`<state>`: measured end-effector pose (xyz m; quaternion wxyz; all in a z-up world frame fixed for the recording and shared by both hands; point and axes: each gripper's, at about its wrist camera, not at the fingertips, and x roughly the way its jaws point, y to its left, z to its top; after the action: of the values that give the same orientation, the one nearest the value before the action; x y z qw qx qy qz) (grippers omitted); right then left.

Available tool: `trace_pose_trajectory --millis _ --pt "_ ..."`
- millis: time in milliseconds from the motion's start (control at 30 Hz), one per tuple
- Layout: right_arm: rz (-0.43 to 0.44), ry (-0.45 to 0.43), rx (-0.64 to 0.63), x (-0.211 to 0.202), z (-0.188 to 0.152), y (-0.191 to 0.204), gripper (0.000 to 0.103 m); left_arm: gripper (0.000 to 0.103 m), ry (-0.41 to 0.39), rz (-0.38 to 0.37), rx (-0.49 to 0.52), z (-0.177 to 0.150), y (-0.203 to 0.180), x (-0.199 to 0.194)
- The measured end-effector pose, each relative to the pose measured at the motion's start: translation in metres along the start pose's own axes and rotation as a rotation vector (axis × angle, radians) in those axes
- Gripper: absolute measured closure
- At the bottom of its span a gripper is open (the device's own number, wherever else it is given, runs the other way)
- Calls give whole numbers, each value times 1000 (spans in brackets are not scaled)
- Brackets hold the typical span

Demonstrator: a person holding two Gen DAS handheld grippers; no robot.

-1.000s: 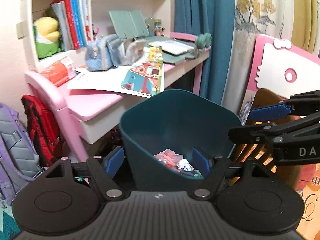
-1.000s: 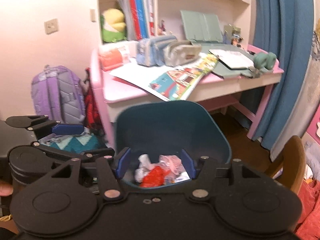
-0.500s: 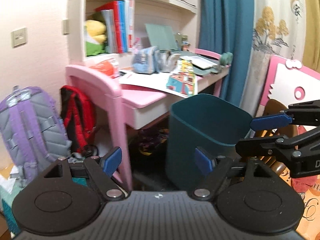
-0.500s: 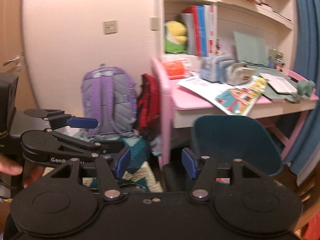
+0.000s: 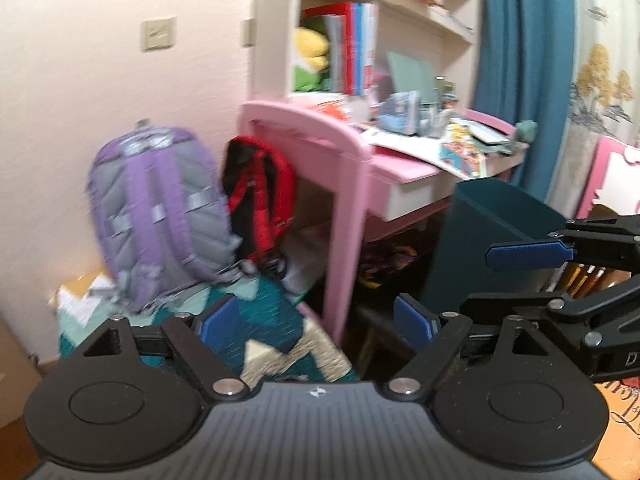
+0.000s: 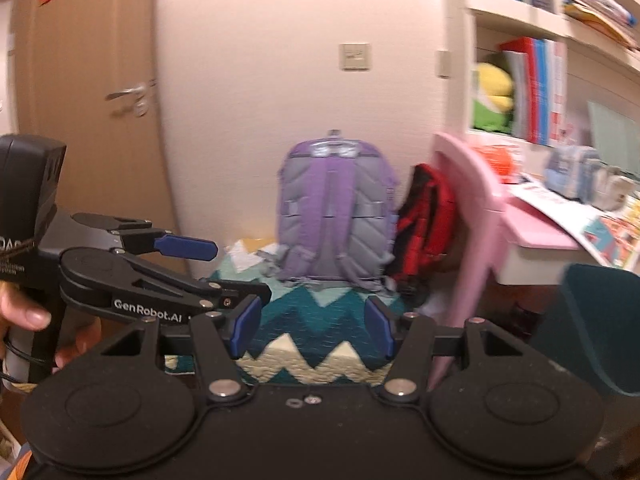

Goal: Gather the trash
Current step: 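Return both tools to the remaining trash on the floor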

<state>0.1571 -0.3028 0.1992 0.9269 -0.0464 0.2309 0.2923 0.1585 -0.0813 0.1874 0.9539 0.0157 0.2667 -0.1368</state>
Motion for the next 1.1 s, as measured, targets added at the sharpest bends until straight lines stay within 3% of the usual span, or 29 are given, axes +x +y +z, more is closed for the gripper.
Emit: trace_pose_trajectory --millis 100,467,667,833,1100 --pt "24 2 -24 24 -6 22 47 4 -7 36 -38 -20 29 -9" --pt "141 108 -1 129 -46 95 46 1 59 138 -149 -100 134 -6" --pt "149 215 52 198 -87 112 46 1 89 135 -237 -148 185 22" --pt "137 313 75 253 -125 117 46 1 165 174 -229 -185 214 62" --pt "105 466 99 335 -194 122 46 1 292 177 -239 -237 249 125"
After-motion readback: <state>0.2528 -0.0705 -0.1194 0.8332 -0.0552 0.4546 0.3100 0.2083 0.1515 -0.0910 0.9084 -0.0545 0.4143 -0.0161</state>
